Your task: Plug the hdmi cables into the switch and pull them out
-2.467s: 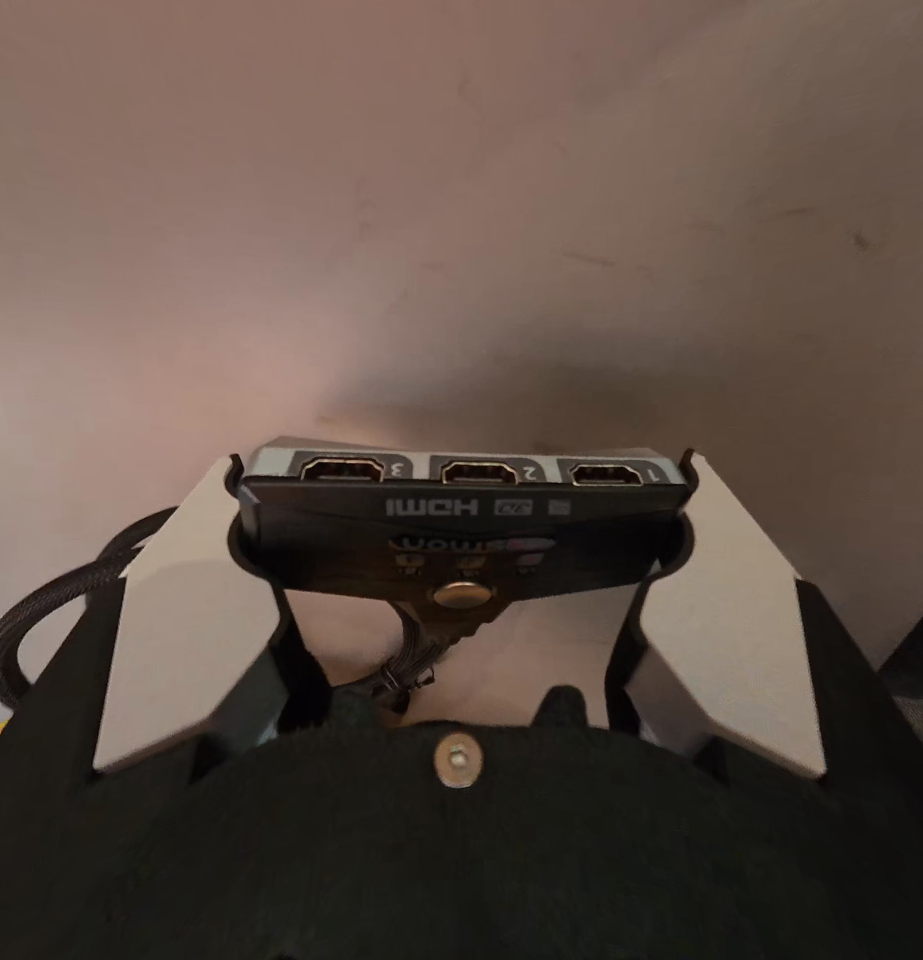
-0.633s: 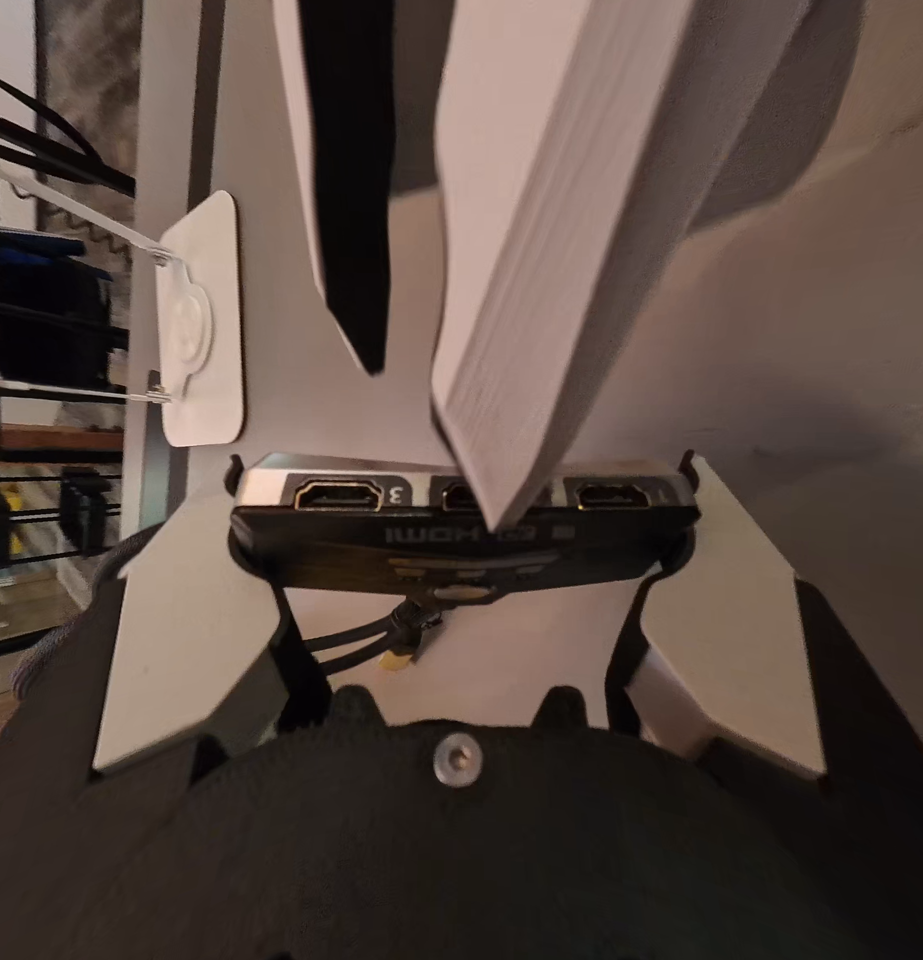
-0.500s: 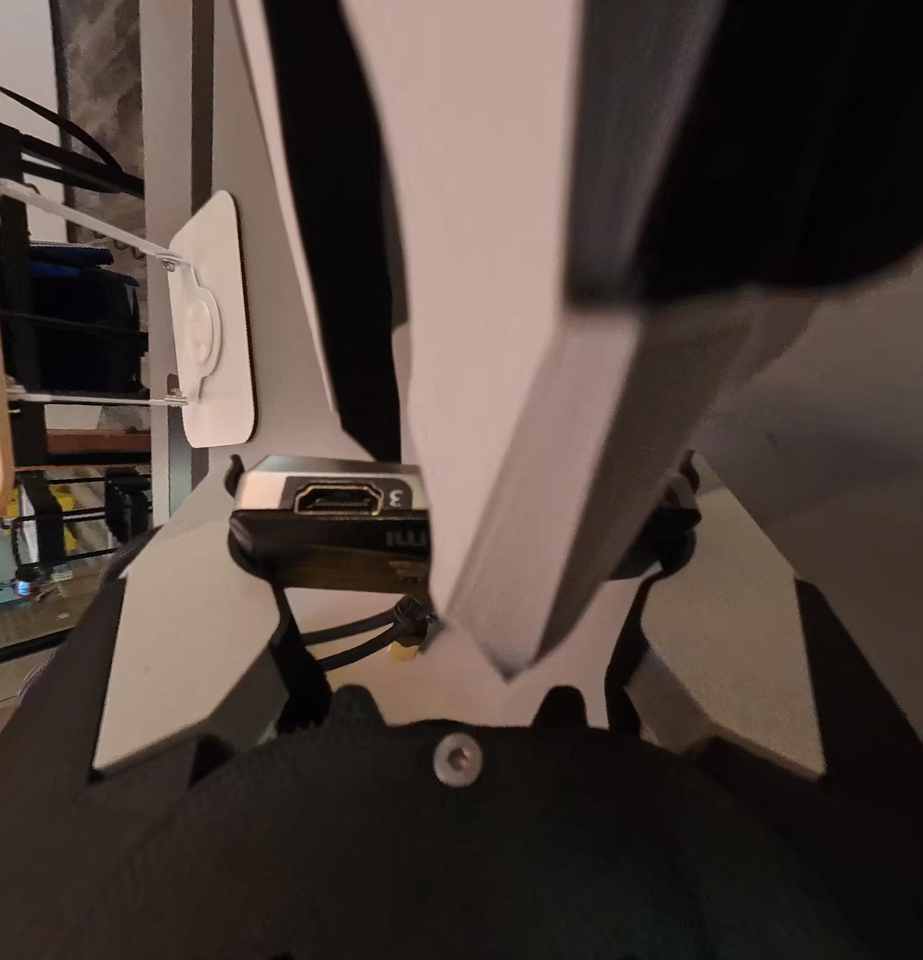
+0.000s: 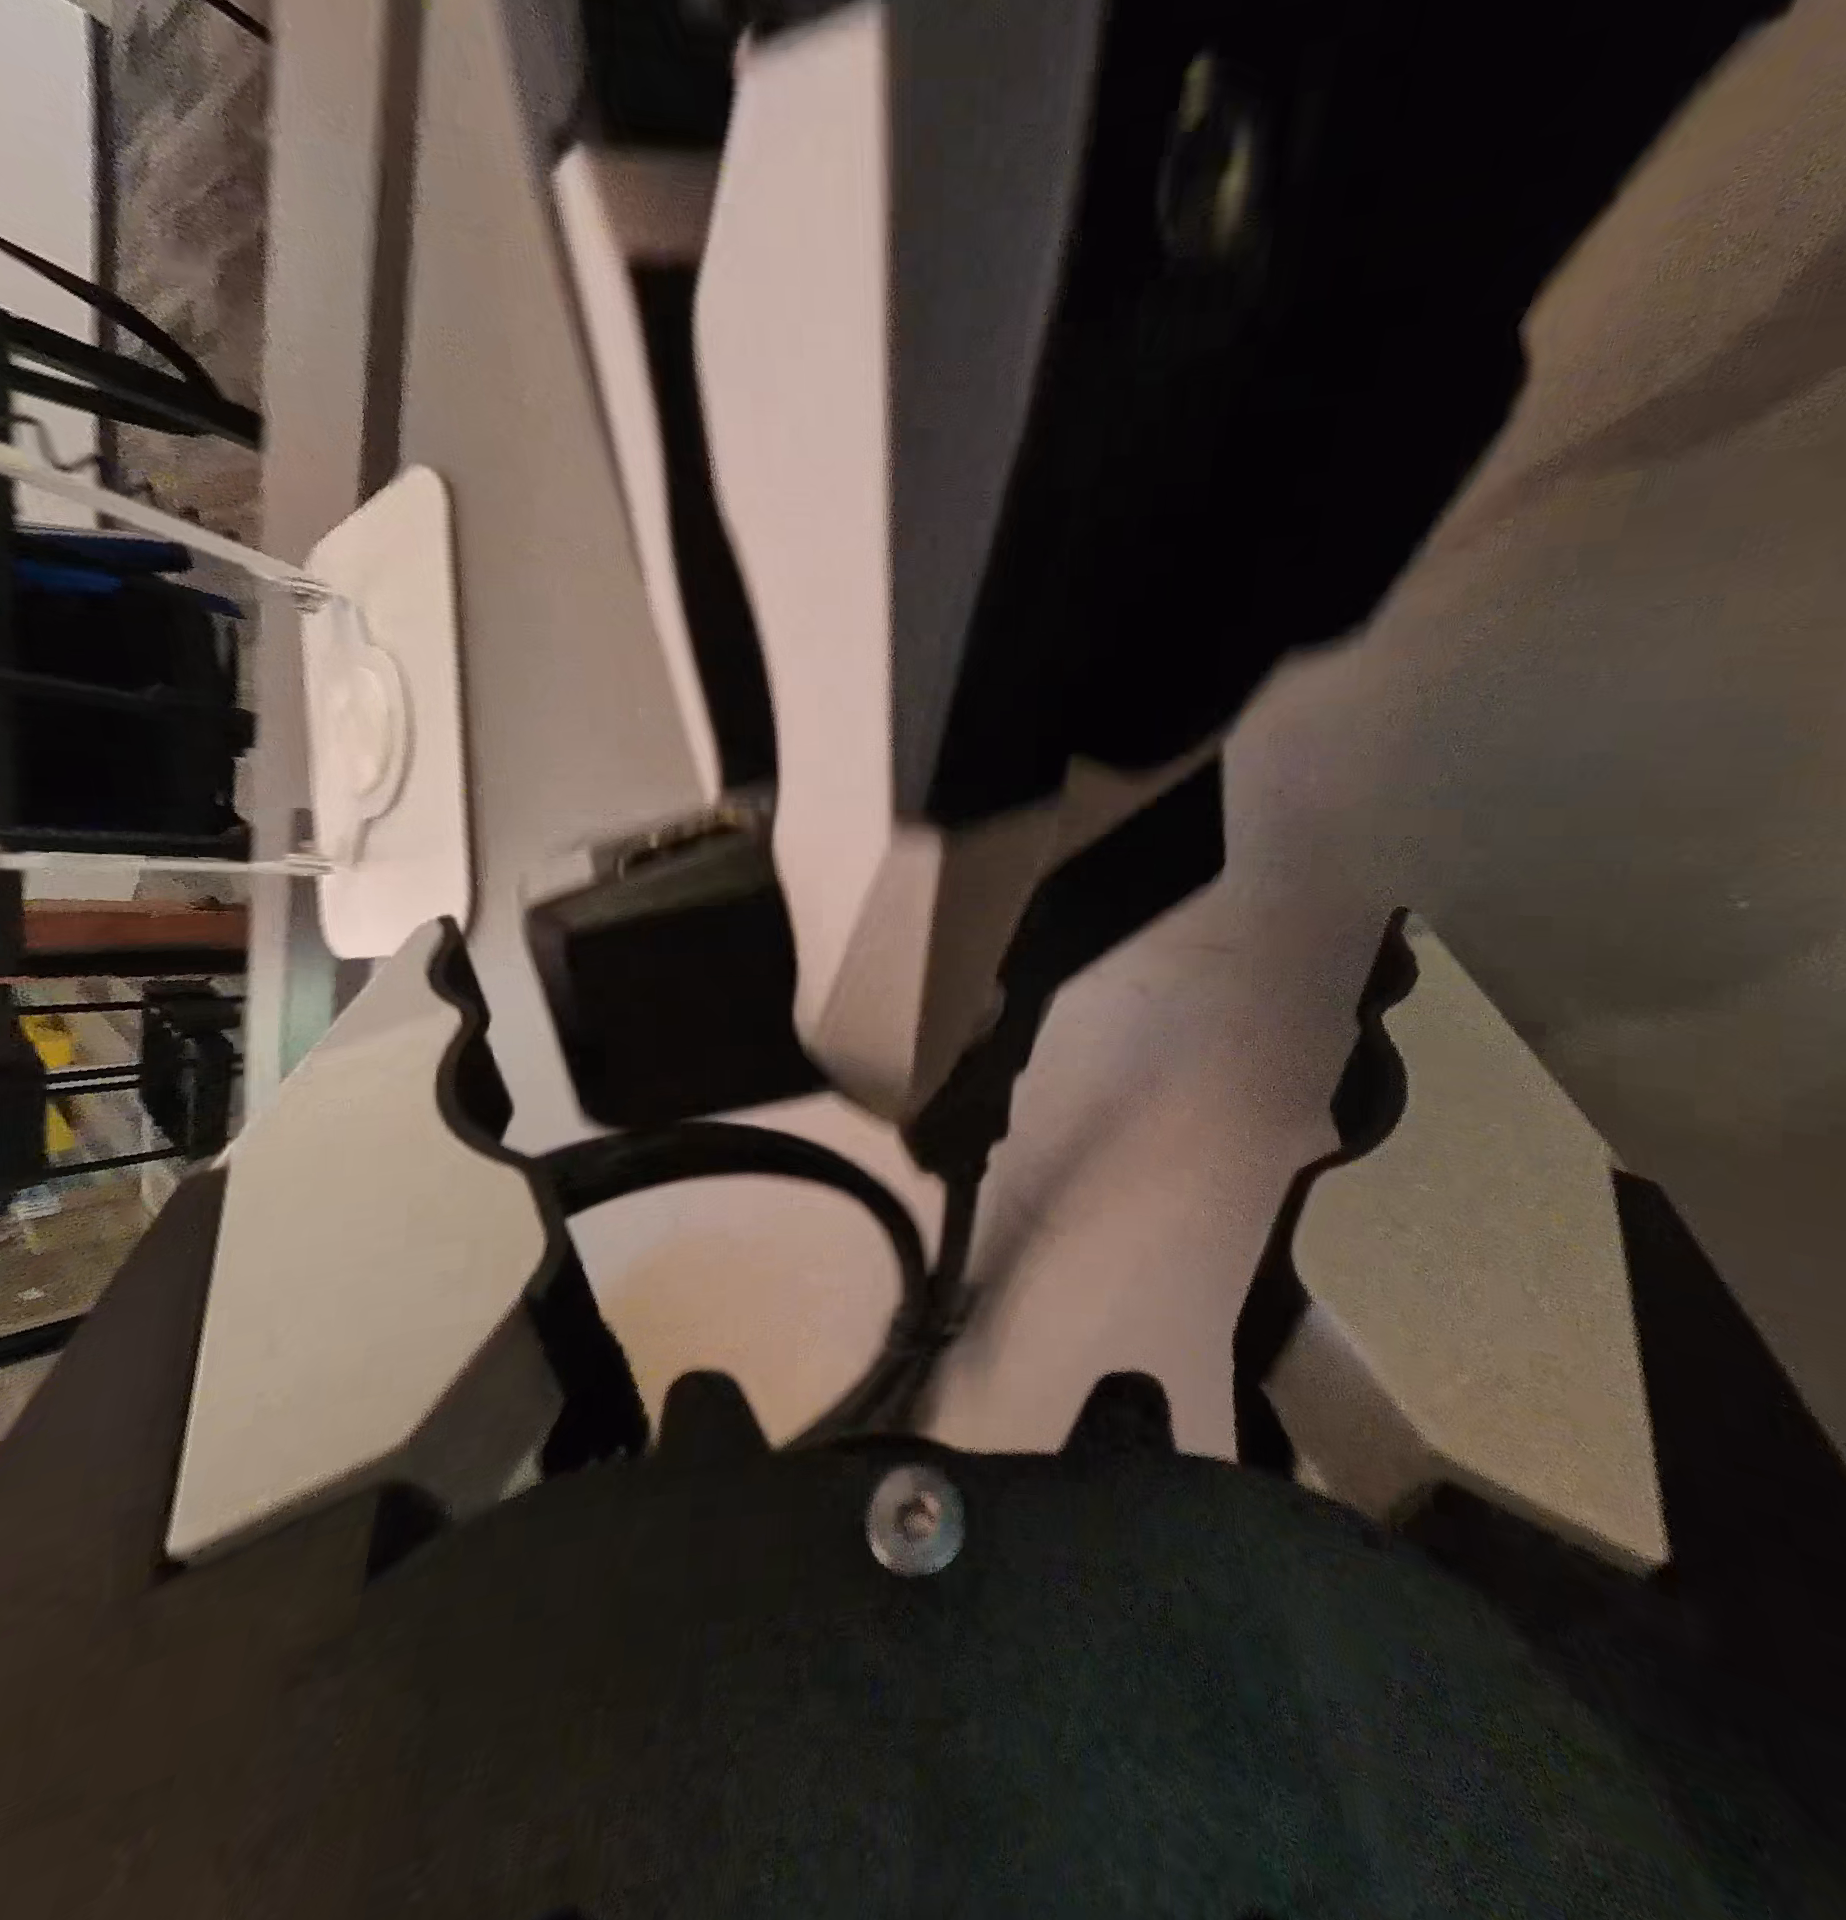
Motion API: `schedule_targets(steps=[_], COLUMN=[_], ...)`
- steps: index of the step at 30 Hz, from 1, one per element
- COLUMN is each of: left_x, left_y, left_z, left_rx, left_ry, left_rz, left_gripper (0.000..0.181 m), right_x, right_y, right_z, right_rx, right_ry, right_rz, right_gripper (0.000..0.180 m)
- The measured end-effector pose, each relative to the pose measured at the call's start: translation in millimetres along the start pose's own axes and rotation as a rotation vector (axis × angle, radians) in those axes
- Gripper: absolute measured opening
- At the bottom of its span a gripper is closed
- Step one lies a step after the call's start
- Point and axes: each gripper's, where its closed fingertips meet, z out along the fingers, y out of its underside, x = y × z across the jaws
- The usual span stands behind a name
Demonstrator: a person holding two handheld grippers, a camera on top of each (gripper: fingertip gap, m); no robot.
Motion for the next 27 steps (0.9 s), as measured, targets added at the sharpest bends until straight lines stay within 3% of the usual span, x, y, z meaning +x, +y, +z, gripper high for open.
schedule_targets(steps=[1, 11, 22, 27], left_x=[-7.1, -32.6, 7.6, 26.3], left_y=[-3.6, -16.6, 38.1, 52.7], left_z=[-5.8, -46.3, -20.8, -4.2], left_rx=[0.018, 0.15, 0.02, -0.026], left_ry=[-0.022, -0.131, 0.019, 0.075], left_rz=[-0.007, -0.096, -0.219, -0.243], left_gripper=[0.158, 0.144, 0.138, 0.134], right_x=[3.8, 41.6, 91.1, 103.5], right_y=[-4.0, -57.8, -129.7, -134.0], right_z=[-8.8, -139.9, -338.4, -388.9], right_rx=[0.01, 0.056, 0.107, 0.035], right_ry=[0.006, 0.187, 0.542, 0.609], right_rz=[0.003, -0.142, -0.286, -0.29], right_gripper=[0.019, 0.018, 0.018, 0.018])
